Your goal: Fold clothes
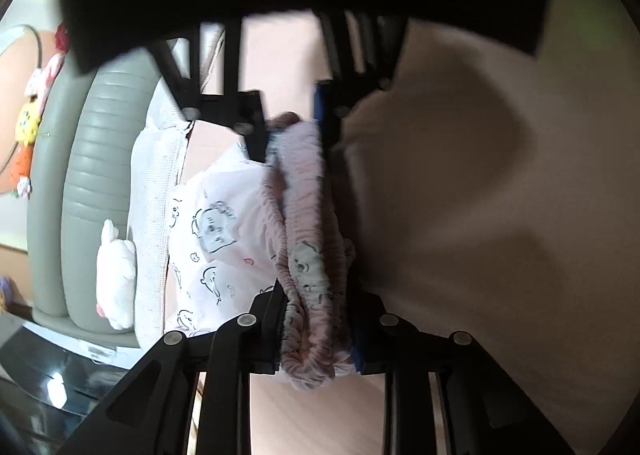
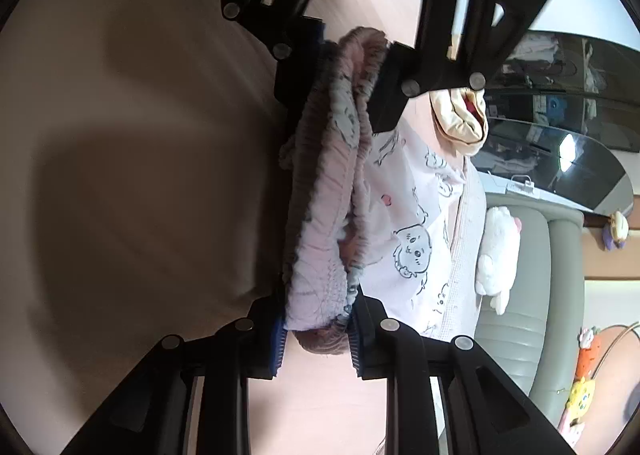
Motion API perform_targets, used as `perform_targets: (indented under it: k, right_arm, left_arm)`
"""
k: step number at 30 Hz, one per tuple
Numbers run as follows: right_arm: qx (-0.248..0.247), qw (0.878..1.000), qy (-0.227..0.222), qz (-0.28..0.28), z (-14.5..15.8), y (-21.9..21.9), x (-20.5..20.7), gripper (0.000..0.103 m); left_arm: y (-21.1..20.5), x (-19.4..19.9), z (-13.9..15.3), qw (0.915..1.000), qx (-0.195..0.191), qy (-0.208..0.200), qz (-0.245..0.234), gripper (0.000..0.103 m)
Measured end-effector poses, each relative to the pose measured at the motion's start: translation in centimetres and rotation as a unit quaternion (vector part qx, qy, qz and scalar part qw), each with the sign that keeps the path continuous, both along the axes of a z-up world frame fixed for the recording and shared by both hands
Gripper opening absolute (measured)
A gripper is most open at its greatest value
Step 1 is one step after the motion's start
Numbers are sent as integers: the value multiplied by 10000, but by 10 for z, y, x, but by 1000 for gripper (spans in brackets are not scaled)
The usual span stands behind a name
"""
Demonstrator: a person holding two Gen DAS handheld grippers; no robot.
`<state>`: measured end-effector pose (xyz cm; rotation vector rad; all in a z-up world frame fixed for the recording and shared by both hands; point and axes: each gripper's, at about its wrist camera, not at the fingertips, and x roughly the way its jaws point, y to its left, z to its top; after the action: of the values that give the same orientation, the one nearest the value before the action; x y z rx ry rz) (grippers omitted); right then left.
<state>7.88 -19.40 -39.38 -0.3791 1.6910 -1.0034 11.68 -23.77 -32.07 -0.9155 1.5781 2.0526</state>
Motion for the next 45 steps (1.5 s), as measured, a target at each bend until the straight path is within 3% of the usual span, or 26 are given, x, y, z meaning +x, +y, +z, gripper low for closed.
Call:
perform_targets:
  k: [7, 11, 16, 25, 32, 39, 43, 45]
  right_arm:
    - [379, 9987, -324, -110, 16, 16, 16, 23]
    - [440, 9982, -407, -61, 39, 30, 26, 23]
    - [507, 9939, -778, -593, 76, 25, 25, 23]
    - [77, 9896, -1000, -1031, 114, 25, 14, 23]
    - [-68, 9852, -1214, -1212, 140, 31, 12, 23]
    - [-145, 9841, -1328, -1168, 171, 42, 9, 23]
    - [-287, 9825, -1334, -1268, 174, 39, 6, 23]
    - [-367, 9811, -1357, -1329, 176, 30, 4, 23]
  left_arm:
    - [13, 14, 15, 9993, -29, -371, -79, 20]
    - [20, 25, 36, 9997, -88, -209, -124, 20]
    - [28, 21, 68, 9999, -48, 130, -10, 20]
    - [33, -1, 103, 9971, 63, 592, 473, 20]
    - [8, 5, 131, 9912, 424, 754, 1003, 20]
    - [9, 20, 141, 9891, 302, 918, 1108, 21]
    - [-20, -1, 134, 9843, 326, 1045, 1382, 21]
    - [-15, 20, 138, 9828, 346, 1096, 1448, 21]
